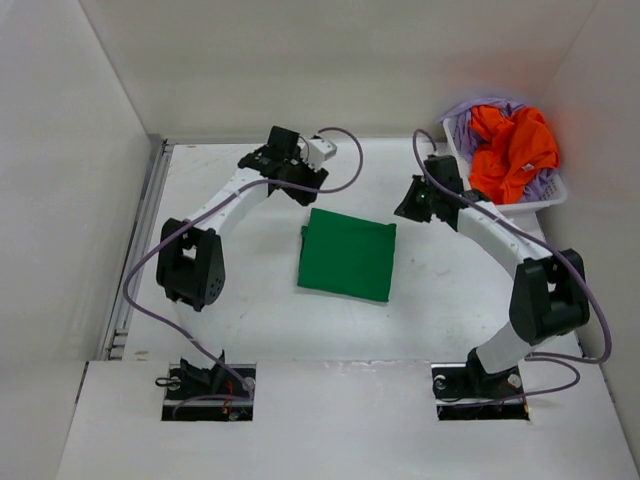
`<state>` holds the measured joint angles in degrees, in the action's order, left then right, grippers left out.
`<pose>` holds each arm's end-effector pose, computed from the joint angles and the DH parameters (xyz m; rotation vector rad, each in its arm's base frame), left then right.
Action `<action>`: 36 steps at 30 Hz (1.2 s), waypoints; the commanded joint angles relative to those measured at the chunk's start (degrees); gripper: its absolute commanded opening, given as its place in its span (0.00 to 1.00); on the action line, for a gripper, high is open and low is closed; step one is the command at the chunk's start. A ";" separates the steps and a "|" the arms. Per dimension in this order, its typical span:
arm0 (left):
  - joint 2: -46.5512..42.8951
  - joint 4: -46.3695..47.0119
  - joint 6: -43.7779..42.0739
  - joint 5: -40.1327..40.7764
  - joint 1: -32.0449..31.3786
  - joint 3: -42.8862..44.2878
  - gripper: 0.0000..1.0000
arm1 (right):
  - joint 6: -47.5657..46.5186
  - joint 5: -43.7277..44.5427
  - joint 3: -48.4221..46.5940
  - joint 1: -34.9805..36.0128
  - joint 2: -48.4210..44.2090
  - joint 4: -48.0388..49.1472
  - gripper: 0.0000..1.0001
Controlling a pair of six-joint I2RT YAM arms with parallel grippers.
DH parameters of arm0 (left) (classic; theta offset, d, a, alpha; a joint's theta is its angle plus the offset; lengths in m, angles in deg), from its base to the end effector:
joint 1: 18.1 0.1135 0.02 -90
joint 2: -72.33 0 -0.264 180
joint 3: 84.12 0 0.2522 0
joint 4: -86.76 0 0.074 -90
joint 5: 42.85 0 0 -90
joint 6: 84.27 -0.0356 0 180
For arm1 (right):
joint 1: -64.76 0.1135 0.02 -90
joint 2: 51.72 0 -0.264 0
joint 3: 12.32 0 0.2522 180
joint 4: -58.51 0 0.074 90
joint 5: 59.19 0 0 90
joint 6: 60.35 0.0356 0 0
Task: Fold and stack the t-shirts
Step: Fold the long partially folded tshirt into a neat square
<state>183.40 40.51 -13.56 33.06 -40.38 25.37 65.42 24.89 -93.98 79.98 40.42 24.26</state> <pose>0.4037 -0.1748 0.2725 0.9562 2.1978 -0.3198 0.3421 0.0969 0.2544 0.3795 2.3856 0.5462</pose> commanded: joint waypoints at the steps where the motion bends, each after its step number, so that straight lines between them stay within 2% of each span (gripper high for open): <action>1: -4.46 3.22 2.15 -7.62 -3.68 -4.83 0.48 | -0.17 2.13 2.51 3.45 -0.65 1.77 0.06; 4: -0.95 2.96 2.85 -7.80 -4.21 -5.02 0.46 | 0.09 2.57 0.67 3.89 3.65 0.98 0.00; 10: 7.31 3.04 5.40 0.27 -2.63 -0.37 0.45 | -0.61 1.96 -7.23 3.02 14.37 -0.16 0.00; 17: 9.00 3.22 6.45 3.36 -1.14 3.15 0.47 | -0.35 2.13 -13.40 2.13 17.81 0.54 0.00; 19: 6.98 2.87 7.07 3.19 -0.96 3.07 0.49 | -0.44 1.87 -13.40 2.31 16.68 0.63 0.03; 23: -0.74 3.57 8.21 2.66 -0.96 -1.22 0.51 | -0.70 2.57 -9.55 2.31 10.27 0.80 0.16; 25: -5.23 4.19 8.48 1.88 -1.14 -5.27 1.00 | -0.53 3.10 -5.77 2.66 6.23 0.80 0.22; 29: -9.20 2.00 9.44 -1.46 -1.23 -12.47 1.00 | 1.40 3.19 3.19 4.06 -0.28 0.80 0.35; 36: -6.83 -0.29 12.78 -9.01 -1.14 -20.48 1.00 | 4.22 3.89 14.36 7.14 -8.81 2.21 0.37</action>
<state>174.39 42.22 -4.73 29.63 -41.39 7.68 67.76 27.85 -82.09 86.10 34.73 24.39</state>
